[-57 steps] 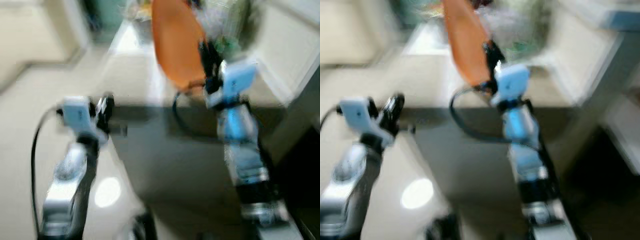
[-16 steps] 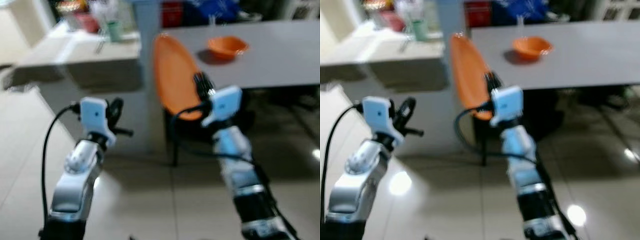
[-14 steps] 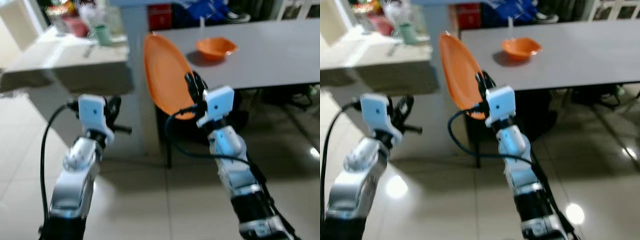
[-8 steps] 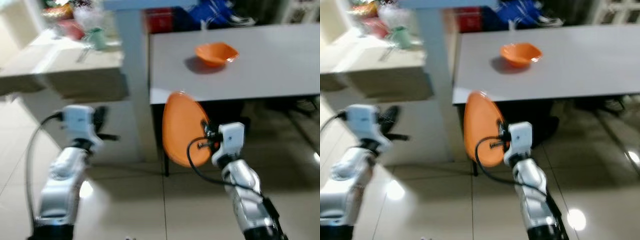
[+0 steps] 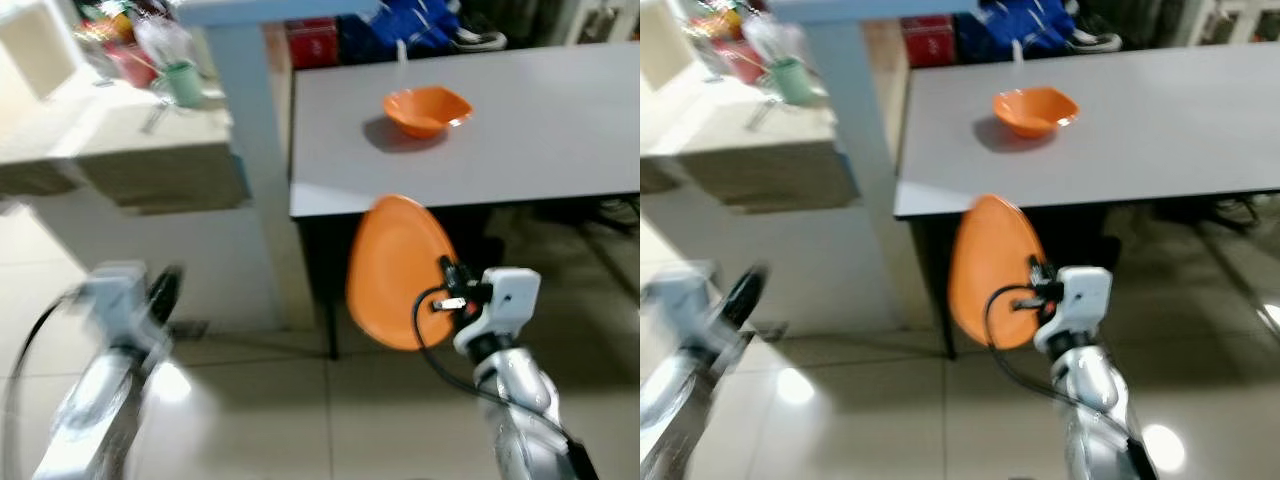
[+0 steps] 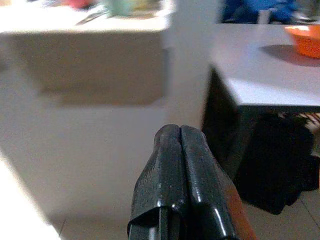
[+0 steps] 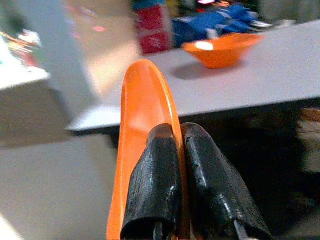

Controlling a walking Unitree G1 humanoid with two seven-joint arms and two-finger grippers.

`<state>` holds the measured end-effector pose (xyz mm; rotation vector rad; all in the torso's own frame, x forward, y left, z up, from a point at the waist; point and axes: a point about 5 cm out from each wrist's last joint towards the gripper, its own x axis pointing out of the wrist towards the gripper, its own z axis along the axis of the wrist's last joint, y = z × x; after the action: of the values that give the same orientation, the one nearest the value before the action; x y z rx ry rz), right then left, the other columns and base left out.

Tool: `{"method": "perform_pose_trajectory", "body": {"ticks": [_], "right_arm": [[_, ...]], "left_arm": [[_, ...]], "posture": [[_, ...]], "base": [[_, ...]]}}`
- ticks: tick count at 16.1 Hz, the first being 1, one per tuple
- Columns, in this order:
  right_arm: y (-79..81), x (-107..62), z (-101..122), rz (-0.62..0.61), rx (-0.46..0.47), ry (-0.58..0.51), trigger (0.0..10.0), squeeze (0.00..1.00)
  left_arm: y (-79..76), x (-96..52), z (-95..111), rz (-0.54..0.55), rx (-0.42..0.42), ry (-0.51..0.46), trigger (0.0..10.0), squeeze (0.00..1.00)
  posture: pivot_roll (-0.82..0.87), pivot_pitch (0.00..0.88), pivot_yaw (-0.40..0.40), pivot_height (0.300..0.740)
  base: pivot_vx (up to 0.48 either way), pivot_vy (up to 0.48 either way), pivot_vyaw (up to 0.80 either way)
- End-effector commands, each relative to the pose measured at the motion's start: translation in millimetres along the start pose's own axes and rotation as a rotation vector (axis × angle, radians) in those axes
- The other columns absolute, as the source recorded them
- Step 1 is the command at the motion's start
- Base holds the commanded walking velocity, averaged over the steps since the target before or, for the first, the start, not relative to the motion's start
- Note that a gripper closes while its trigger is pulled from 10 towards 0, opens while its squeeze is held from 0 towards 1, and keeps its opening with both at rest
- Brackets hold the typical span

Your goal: Setting the table

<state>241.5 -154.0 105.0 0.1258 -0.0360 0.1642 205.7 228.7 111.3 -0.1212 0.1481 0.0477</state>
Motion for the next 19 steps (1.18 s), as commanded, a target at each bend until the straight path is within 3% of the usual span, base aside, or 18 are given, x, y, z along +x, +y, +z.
{"method": "perform_pose_trajectory", "body": {"ticks": [1,4,6,8,19], "right_arm": [[-0.2,1.4,17,-0.01,0.003,-0.052,0.0,0.13],[-4.2,5.2,36,-0.018,-0.002,-0.069,0.0,0.13],[2.6,-1.2,25,-0.008,-0.006,-0.03,0.0,0.12],[7.5,-2.2,23,0.002,-0.006,-0.022,0.0,0.12],[8.4,-3.1,10,0.019,-0.032,0.041,0.0,0.13]], "left_arm": [[-1.0,-3.4,9,-0.005,-0.019,-0.021,10.0,0.0],[-13.7,5.9,30,-0.059,-0.048,-0.055,10.0,0.0],[-26.2,5.6,26,-0.112,-0.048,-0.03,10.0,0.0],[-28.0,8.0,25,-0.115,-0.045,-0.021,10.0,0.0],[-46.7,20.0,23,-0.124,0.008,-0.031,10.0,0.0]], "posture": [[-0.12,0.0,0.122,0.74],[-0.12,0.0,0.118,0.74],[-0.12,0.0,0.127,0.74],[-0.13,0.0,0.128,0.74],[-0.13,0.009,0.12,0.74]], "base": [[0.0,0.0,0.0],[0.0,0.0,0.0],[0.0,0.0,0.0],[0.0,0.0,0.0],[0.0,-0.44,0.0]]}}
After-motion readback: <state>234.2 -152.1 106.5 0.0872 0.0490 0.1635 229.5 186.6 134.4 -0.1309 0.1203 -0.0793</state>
